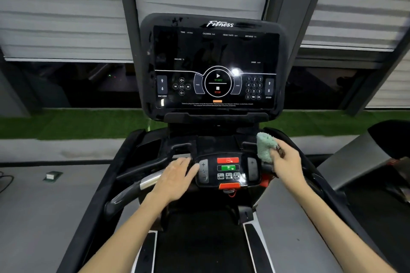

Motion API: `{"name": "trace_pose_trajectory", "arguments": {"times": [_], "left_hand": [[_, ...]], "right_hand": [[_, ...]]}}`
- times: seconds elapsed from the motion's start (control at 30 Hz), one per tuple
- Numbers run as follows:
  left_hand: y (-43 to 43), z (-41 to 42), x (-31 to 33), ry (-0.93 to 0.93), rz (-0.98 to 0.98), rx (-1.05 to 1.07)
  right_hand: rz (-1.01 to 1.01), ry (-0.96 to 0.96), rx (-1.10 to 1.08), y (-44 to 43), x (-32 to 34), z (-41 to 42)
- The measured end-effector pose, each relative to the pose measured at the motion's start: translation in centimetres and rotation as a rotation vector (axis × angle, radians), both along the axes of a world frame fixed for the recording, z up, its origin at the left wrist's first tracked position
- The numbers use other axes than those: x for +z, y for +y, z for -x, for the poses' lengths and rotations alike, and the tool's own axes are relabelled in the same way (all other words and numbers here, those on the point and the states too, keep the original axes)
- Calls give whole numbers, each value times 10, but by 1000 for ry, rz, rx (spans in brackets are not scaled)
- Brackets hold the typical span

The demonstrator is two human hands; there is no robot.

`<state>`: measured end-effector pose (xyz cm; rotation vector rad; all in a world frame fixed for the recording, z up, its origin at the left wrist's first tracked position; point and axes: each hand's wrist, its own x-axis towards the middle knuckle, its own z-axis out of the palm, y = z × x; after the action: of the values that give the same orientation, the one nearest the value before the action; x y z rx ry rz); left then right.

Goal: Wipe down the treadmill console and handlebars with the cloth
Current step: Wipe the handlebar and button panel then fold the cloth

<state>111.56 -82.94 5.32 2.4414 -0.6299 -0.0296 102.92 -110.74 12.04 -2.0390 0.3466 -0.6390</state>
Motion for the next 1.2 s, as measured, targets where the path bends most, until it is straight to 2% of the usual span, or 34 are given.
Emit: {"name": "trace_pose_trajectory", "arguments": {"times": [0.17, 0.3, 0.37, 0.5, 0.57, 0.8, 1.03, 1.2], "left_hand": [[-18, -24, 28, 188, 220, 61], [-26, -52, 21, 145, 67, 4], [-29, -72, 13, 23, -32, 43], [-50, -119, 22, -463, -221, 23], [-62, -147, 31, -569, -347, 25], [-72, -196, 22, -717, -595, 22], [-74, -199, 17, -822, -565, 34], [-74, -202, 10, -890, -509, 30]], "right_hand": [[-7, 151, 138, -18, 7, -34], [97, 226, 273, -31, 5, -56], [143, 224, 306, -39, 5, -68], [112, 236, 387, -52, 1, -91], [91, 293, 479, -57, -4, -102], [43, 432, 763, -67, -14, -137], [5, 653, 1022, -70, -18, -138], [25, 716, 1184, -58, -16, -134]]}}
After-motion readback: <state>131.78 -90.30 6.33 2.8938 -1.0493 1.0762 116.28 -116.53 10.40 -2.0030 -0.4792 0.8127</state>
